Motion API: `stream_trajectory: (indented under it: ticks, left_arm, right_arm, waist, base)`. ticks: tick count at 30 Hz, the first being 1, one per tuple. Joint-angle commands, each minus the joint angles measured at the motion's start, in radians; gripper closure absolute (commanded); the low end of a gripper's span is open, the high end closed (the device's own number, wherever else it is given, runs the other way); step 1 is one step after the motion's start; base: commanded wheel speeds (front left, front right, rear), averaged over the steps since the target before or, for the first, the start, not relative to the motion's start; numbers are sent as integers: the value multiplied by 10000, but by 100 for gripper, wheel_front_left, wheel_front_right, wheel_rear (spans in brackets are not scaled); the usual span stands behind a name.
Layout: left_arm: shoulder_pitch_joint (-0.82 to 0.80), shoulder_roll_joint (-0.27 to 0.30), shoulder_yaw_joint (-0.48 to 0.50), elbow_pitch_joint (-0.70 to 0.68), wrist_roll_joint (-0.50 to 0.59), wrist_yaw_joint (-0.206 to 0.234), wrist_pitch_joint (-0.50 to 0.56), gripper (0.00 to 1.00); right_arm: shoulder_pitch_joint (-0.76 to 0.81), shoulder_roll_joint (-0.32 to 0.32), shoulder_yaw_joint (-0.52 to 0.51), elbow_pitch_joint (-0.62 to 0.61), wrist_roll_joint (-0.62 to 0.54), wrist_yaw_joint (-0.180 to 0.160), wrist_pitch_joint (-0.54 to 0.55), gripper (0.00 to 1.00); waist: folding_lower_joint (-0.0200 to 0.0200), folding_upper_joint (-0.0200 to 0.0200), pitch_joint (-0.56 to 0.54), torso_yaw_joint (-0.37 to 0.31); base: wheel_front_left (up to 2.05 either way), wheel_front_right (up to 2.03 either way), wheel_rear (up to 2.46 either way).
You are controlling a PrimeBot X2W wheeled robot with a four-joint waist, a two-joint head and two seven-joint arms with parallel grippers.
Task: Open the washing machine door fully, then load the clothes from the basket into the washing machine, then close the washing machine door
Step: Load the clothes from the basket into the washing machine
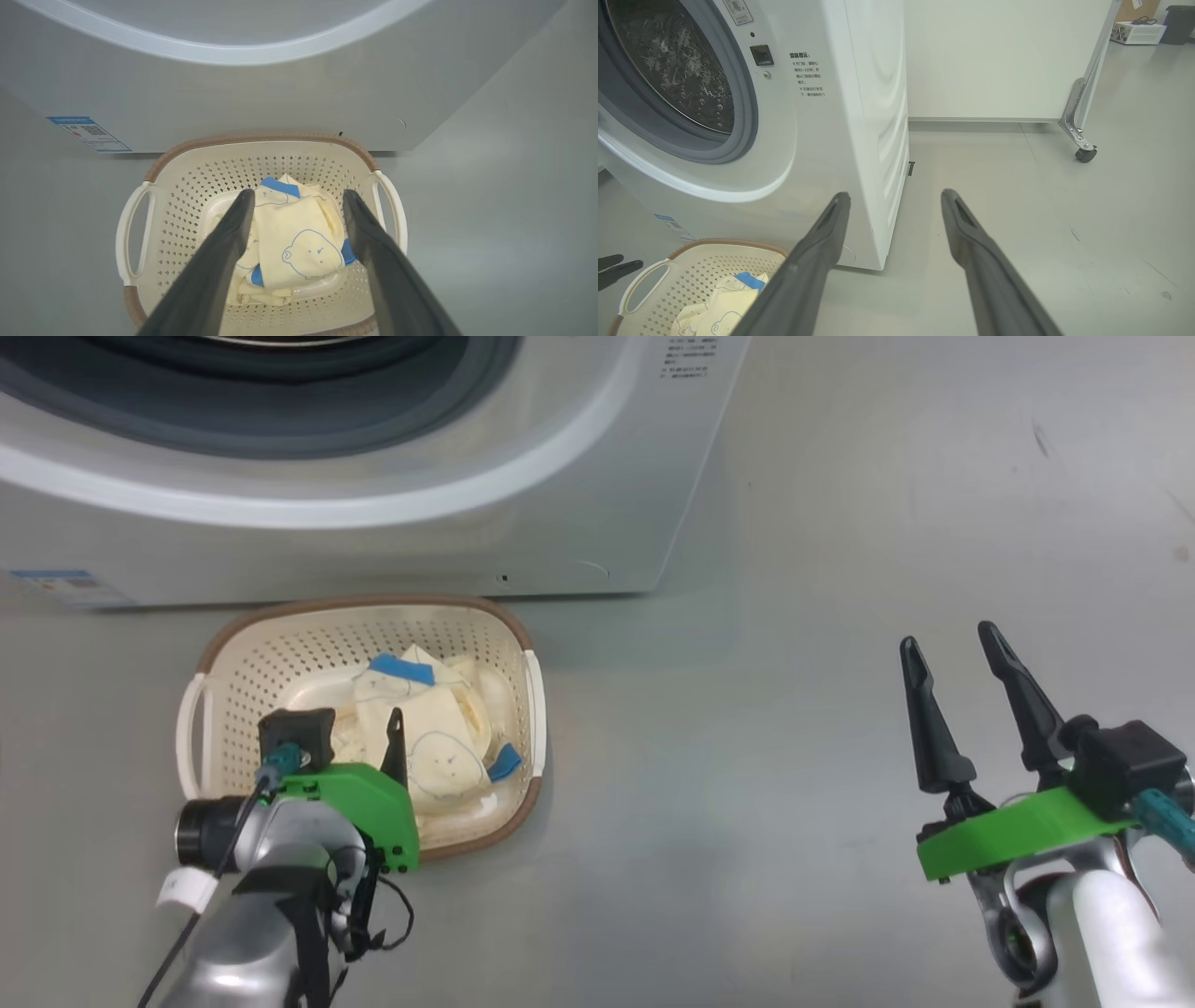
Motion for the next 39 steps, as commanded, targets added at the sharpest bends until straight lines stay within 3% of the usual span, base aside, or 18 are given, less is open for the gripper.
stream_trajectory:
  ticks: [1,8,18,27,39]
  left_arm:
    - [-419,130,235,92,-84,-107,33,0]
    - [-1665,34,276,1911,-343,-749,237,0]
    - [-3072,295,380,3389,-592,-1177,251,0]
    - [-3804,594,341,3980,-808,-1412,594,0]
    - [-4310,1207,360,4306,-1055,-1410,1329,0]
  right_arm:
    - [-321,-116,262,-266,127,-29,-130,0]
    - [-945,-116,579,-207,339,-29,-370,0]
    - [-1872,-116,966,-160,687,-29,-613,0]
    - [-2269,-116,1134,-117,1127,-29,-653,0]
    - [-2499,-116,1399,-212,1597,-29,-656,0]
  waist:
    - [-2,0,549,-227]
    - [-2,0,1863,-657]
    - [-2,0,3610,-1327]
    - [-2,0,4611,-1789]
    - [-2,0,5462,-2405]
  base:
    - [0,0,0]
    - [0,0,0]
    - [0,0,0]
    - [0,0,0]
    - [0,0,0]
